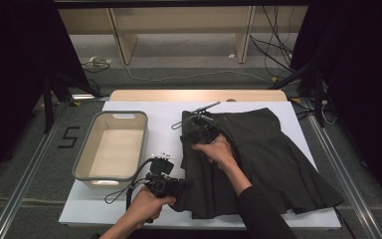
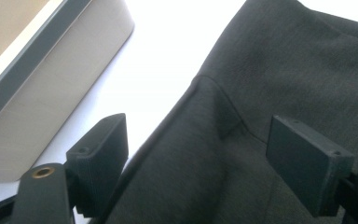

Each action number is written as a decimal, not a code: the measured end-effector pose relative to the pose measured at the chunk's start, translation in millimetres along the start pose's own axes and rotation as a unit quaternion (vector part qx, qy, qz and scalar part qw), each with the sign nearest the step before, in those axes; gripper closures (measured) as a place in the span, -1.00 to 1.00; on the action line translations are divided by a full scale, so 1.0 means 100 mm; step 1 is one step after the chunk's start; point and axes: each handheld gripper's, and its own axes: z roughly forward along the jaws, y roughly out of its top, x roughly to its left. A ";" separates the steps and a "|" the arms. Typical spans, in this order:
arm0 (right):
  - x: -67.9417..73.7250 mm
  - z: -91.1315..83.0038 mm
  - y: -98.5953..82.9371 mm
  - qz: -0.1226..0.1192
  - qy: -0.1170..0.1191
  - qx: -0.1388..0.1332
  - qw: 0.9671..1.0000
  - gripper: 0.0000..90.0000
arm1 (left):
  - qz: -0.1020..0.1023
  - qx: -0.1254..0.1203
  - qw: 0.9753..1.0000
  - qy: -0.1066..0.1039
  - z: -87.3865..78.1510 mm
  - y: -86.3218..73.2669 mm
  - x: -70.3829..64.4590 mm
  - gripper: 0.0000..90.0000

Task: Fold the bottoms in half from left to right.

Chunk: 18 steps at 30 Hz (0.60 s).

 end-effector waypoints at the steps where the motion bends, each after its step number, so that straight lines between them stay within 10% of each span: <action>1: 0.00 0.00 0.01 0.000 0.000 0.002 1.000 -0.51 | 0.002 -0.002 1.000 -0.001 0.00 0.01 -0.03 0.87; 9: -0.04 0.01 0.03 0.001 -0.020 0.018 1.000 -0.34 | 0.014 -0.007 1.000 -0.018 0.03 0.09 -0.18 0.86; 18: -0.15 -0.12 0.03 -0.003 -0.013 0.027 1.000 0.61 | 0.024 -0.010 0.999 -0.028 0.06 0.19 -0.30 0.85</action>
